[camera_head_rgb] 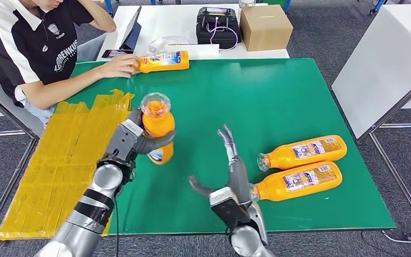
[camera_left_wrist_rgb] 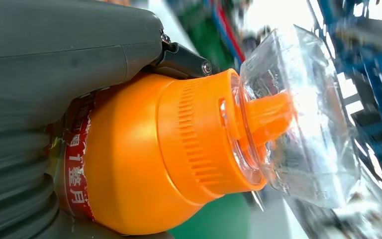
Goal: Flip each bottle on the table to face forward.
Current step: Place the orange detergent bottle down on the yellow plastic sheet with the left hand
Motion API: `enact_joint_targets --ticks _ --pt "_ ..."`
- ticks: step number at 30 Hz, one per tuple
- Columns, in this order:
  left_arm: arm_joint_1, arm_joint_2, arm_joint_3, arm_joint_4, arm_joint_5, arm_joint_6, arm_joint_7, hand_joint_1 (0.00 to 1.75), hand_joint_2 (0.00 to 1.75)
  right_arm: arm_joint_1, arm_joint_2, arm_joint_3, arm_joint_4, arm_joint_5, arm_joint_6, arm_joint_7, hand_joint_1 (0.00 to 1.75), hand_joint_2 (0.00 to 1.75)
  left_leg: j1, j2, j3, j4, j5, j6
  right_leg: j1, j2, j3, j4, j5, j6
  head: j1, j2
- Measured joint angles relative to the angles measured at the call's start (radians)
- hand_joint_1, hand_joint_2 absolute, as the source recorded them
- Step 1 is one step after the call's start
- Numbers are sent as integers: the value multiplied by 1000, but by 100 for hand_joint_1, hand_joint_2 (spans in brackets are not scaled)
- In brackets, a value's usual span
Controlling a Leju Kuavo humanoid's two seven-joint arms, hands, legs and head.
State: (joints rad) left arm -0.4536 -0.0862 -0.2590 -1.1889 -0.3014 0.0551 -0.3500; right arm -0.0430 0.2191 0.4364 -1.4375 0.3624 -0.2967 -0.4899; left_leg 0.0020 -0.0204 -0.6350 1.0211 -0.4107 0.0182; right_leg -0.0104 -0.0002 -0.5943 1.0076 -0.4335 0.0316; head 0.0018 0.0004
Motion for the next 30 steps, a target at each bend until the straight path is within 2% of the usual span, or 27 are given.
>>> enact_joint_targets --ticks 5,10,15,18,26,30 --pt "-61 56 78 -6 -204 144 38 175 175 49 -55 -41 -212 -110 57 -28 0 175 0 0 0 0 0 0 0 0 0 0 0 0 0 0" --pt "-85 103 127 -3 -461 292 63 175 175 79 -104 -76 -325 -185 123 -19 0 175 0 0 0 0 0 0 0 0 0 0 0 0 0 0" --pt "-86 133 155 16 -582 360 74 175 175 95 -132 -106 -373 -203 138 -19 0 175 0 0 0 0 0 0 0 0 0 0 0 0 0 0" --pt "-88 146 159 42 -710 423 108 175 175 100 -142 -116 -394 -207 114 -30 0 175 0 0 0 0 0 0 0 0 0 0 0 0 0 0" --pt "-87 169 150 215 -1031 563 170 175 175 100 -166 -150 -432 -250 78 -44 0 175 0 0 0 0 0 0 0 0 0 0 0 0 0 0" --pt "-77 168 135 332 -1067 591 154 175 175 88 -179 -159 -425 -264 96 -29 0 175 0 0 0 0 0 0 0 0 0 0 0 0 0 0"
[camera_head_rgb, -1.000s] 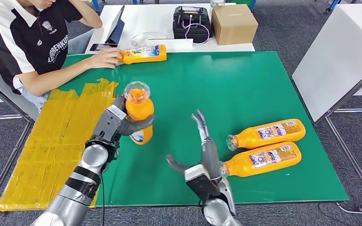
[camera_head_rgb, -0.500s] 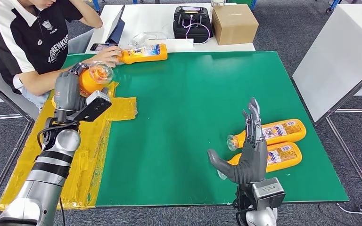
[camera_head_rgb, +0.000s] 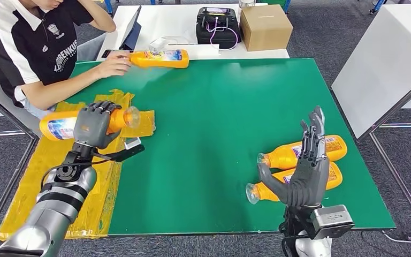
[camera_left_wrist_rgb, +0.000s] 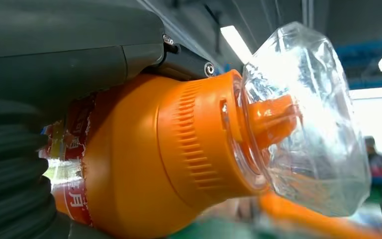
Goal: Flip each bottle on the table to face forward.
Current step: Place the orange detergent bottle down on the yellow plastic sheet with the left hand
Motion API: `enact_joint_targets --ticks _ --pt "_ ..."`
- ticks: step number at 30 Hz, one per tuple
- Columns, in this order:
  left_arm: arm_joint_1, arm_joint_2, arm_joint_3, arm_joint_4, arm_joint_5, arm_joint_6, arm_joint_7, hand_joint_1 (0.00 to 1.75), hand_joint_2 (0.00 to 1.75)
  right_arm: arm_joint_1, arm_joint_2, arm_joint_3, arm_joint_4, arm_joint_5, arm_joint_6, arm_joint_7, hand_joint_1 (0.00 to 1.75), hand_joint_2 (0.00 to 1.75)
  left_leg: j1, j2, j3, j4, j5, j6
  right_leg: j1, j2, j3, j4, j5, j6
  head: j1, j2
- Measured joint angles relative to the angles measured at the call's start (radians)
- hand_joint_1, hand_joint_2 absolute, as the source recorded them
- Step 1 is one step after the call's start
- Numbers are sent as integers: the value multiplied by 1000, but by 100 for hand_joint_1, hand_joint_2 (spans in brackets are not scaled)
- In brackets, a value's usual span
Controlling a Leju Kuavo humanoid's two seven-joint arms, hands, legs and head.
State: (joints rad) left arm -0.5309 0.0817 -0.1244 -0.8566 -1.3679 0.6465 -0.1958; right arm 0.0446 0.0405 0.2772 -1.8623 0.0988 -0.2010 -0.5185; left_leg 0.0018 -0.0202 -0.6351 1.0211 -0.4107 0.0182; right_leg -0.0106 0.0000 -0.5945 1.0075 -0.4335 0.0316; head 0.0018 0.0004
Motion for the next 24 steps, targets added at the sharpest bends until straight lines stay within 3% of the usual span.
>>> enact_joint_targets --ticks 11,12,15,16,24 --pt "29 -73 -31 162 90 -40 -86 175 175 -39 -11 -11 67 11 49 41 0 175 0 -1 -1 0 0 0 0 0 0 0 0 0 0 0" --pt "29 -78 -35 168 88 -42 -84 164 175 -44 -11 -11 76 18 51 46 0 175 0 0 -1 0 0 0 0 0 0 0 0 0 0 0" --pt "26 -91 -50 189 81 -42 -64 34 175 -57 -11 -11 101 41 59 56 0 175 0 0 -1 0 0 0 0 0 0 0 0 0 0 0" --pt "25 -94 -54 198 80 -40 -56 0 175 -61 -11 -11 108 48 60 58 0 175 0 -1 -1 0 0 0 0 0 0 0 0 0 0 0" --pt "21 -106 -65 263 84 -16 -17 0 175 -79 -10 -11 140 78 57 64 0 175 0 0 -1 0 0 0 0 0 0 0 0 0 0 0"
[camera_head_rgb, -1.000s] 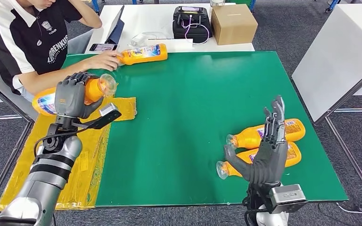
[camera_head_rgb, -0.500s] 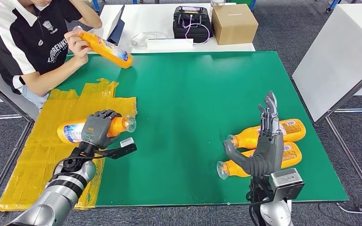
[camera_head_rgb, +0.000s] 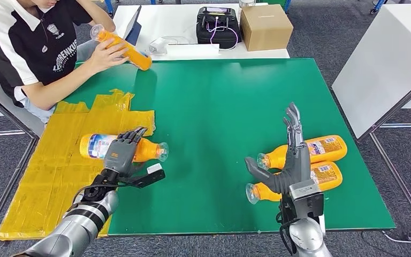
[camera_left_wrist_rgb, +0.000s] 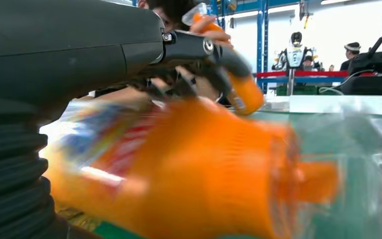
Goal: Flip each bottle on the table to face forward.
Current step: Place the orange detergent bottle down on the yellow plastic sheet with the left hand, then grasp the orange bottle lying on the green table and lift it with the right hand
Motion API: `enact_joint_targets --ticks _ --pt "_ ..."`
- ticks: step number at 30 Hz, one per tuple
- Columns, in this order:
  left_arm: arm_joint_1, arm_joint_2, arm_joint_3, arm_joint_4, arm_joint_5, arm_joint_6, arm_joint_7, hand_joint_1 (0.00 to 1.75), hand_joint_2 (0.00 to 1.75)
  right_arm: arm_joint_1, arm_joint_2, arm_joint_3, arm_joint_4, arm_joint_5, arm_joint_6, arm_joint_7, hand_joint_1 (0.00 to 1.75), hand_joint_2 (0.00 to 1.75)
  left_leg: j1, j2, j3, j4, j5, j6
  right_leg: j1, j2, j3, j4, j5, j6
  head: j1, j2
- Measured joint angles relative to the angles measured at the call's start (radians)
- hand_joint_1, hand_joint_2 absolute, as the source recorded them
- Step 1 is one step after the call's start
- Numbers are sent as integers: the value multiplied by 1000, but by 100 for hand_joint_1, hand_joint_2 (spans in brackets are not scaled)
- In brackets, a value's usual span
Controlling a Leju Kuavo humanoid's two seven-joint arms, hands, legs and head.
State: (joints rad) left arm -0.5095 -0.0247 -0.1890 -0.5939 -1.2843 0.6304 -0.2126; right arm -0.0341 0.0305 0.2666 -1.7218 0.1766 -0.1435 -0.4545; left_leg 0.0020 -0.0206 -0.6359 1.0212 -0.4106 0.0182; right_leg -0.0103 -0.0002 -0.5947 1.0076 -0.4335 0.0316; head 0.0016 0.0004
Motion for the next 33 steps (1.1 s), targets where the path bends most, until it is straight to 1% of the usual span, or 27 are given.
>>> enact_joint_targets --ticks 4,10,14,16,18,20,22,24,26,29,33 --pt "-9 0 -1 15 20 -18 10 0 175 -7 0 5 12 22 -3 2 0 175 0 0 0 0 0 0 0 0 0 0 0 0 0 0" --pt "-25 0 3 32 95 -136 -10 0 175 -14 3 14 26 52 -5 8 0 175 0 0 0 0 0 0 0 0 0 0 0 0 0 0" --pt "-32 -1 7 35 113 -139 -20 0 175 -18 6 15 33 62 -4 15 0 175 0 0 0 0 0 0 0 0 1 0 0 0 0 0" --pt "-29 -3 15 33 154 -122 -57 0 175 -19 6 15 36 72 -5 17 0 175 0 0 0 0 0 0 0 0 1 0 0 0 0 0" --pt "-15 -6 29 11 232 -102 -130 0 175 -19 6 15 38 94 -14 17 0 175 0 0 0 0 0 0 0 0 0 0 0 0 0 0" --pt "19 -12 45 -62 340 -106 -209 0 175 -17 5 15 39 131 -35 17 0 175 0 0 0 0 0 0 0 0 0 0 0 0 0 0" --pt "72 -19 54 -193 447 -138 -259 0 175 -12 0 13 35 181 -59 20 0 175 0 0 0 0 0 0 0 0 0 0 0 0 0 0" --pt "127 -24 57 -339 518 -163 -279 0 175 -6 -9 10 28 230 -80 26 0 175 0 0 0 0 0 0 0 0 -1 0 0 0 0 0" --pt "168 -27 58 -460 547 -172 -284 0 175 -2 -18 7 20 260 -91 32 0 175 0 0 0 0 -1 0 0 0 -1 0 0 0 0 0" --pt "206 -29 63 -579 566 -177 -294 0 175 -1 -27 4 13 281 -97 39 0 175 0 0 -1 0 -1 0 0 0 -1 0 0 0 0 0" --pt "251 -34 71 -707 645 -166 -353 0 175 -1 -48 -2 7 351 -114 72 0 175 0 0 0 0 0 0 0 0 0 0 0 0 0 0"
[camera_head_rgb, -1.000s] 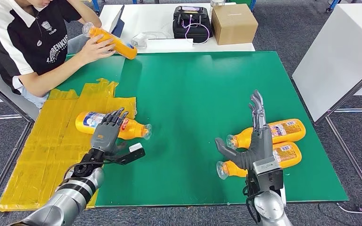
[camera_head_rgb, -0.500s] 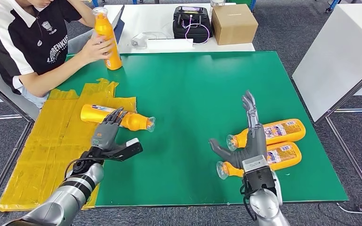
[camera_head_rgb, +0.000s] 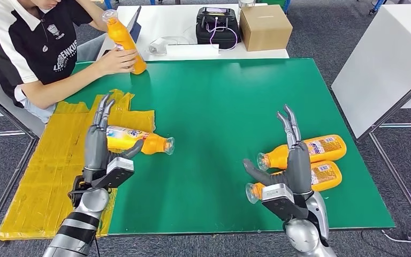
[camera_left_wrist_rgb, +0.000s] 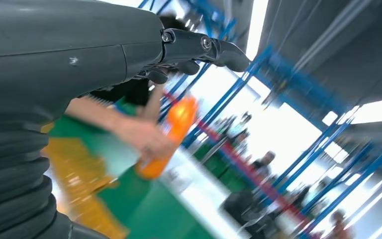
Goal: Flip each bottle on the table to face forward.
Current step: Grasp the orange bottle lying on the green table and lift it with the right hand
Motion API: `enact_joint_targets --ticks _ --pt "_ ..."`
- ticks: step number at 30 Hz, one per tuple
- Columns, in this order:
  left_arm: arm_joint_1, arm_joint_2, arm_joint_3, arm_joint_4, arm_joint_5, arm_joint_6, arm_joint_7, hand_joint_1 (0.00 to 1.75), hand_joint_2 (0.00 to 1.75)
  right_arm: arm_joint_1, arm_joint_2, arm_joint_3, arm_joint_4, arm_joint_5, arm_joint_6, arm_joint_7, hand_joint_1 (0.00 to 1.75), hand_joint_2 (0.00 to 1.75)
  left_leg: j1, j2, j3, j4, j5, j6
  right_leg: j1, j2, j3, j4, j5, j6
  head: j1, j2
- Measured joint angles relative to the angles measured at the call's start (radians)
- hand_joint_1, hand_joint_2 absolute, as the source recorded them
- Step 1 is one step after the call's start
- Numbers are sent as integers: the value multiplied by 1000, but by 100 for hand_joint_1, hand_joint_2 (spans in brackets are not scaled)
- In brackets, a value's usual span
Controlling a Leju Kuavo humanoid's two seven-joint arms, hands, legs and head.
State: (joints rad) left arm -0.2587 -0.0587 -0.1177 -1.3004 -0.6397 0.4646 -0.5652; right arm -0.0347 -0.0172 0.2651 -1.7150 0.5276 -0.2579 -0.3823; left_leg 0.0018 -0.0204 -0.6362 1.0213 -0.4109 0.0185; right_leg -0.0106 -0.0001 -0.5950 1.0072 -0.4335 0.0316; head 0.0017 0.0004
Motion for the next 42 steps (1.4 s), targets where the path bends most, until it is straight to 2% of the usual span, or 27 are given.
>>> enact_joint_targets --ticks 4,8,10,14,18,22,25,34,42 --pt "57 -6 1 -149 79 -49 -21 0 175 -4 -47 -20 -3 106 3 58 0 175 0 0 0 0 0 0 0 0 0 0 0 0 0 0" --pt "100 -15 -7 -256 123 -126 -18 0 175 -22 -124 -54 0 155 98 102 0 175 0 -1 0 0 0 0 -1 0 0 0 0 0 0 0" --pt "111 -16 -18 -284 136 -158 -16 0 175 -33 -184 -72 10 160 170 109 0 175 -1 -1 0 0 0 1 -1 -1 0 0 0 0 0 0" --pt "120 -17 -48 -301 150 -201 -22 0 175 -67 -343 -123 46 103 321 93 0 175 -3 -2 0 0 0 2 -3 -1 1 -1 1 2 0 0" --pt "122 -17 -74 -304 164 -220 -33 0 175 -107 -464 -169 76 63 399 94 0 175 -5 -1 0 1 1 2 -4 -1 1 -1 2 3 0 0" --pt "123 -19 -102 -306 191 -244 -50 0 175 -155 -586 -181 109 0 492 136 0 175 -5 -2 -1 1 1 3 -4 -2 1 0 2 4 -1 0" --pt "123 -21 -123 -306 197 -249 -55 0 175 -201 -665 -189 144 -27 526 150 0 175 -5 -2 -1 1 1 4 -4 -2 1 0 2 4 0 0" --pt "98 -34 -161 -289 260 -306 -70 0 175 -299 -792 -179 278 -73 598 186 0 175 -5 -2 -1 1 1 4 -4 -2 1 0 2 4 -1 0" --pt "70 -41 -189 -268 283 -319 -75 0 175 -412 -797 -95 471 13 567 182 0 175 -5 -2 -1 1 2 5 -3 -2 1 0 3 5 -1 0"
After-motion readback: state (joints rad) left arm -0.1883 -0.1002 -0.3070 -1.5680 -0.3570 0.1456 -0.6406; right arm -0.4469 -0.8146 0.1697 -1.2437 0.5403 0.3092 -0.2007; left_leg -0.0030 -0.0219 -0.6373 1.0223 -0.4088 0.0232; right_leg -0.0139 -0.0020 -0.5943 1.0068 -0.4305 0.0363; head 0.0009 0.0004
